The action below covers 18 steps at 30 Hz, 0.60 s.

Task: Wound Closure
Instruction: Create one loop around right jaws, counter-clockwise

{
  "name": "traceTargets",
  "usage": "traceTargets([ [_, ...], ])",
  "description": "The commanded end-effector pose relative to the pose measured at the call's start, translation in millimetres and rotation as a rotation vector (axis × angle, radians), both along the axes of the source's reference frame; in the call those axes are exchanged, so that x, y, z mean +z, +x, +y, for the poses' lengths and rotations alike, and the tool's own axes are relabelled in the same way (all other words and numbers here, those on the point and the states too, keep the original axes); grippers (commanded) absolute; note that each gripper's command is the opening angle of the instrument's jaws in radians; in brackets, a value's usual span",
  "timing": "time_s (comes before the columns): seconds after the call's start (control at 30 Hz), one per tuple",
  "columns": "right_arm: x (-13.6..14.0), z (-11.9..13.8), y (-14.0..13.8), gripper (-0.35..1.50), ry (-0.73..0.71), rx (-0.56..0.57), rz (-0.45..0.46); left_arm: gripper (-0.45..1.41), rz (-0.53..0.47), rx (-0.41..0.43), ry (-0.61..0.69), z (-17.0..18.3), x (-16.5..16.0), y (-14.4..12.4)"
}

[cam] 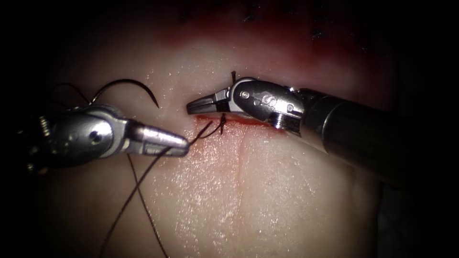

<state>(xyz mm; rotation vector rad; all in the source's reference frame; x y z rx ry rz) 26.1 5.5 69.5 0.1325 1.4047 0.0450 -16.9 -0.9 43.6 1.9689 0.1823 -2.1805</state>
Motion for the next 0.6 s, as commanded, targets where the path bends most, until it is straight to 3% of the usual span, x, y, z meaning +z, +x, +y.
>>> traceTargets([
  [0.03, 0.7, -0.3, 1.1, -0.35, -0.005, -0.007, 0.019, -0.35, -0.006, 0.002, -0.002, 1.1, 0.4, -0.5],
  [0.33, 0.4, -1.5, 2.6, -0.35, 0.006, -0.026, 0.172, -0.35, 0.011, -0.009, 0.01, 5.1, 2.2, 0.2],
  [0.6, -0.1, -2.9, 3.1, -0.35, 0.04, -0.057, 0.282, -0.35, 0.069, -0.034, -0.008, 7.7, 7.1, 1.2],
])
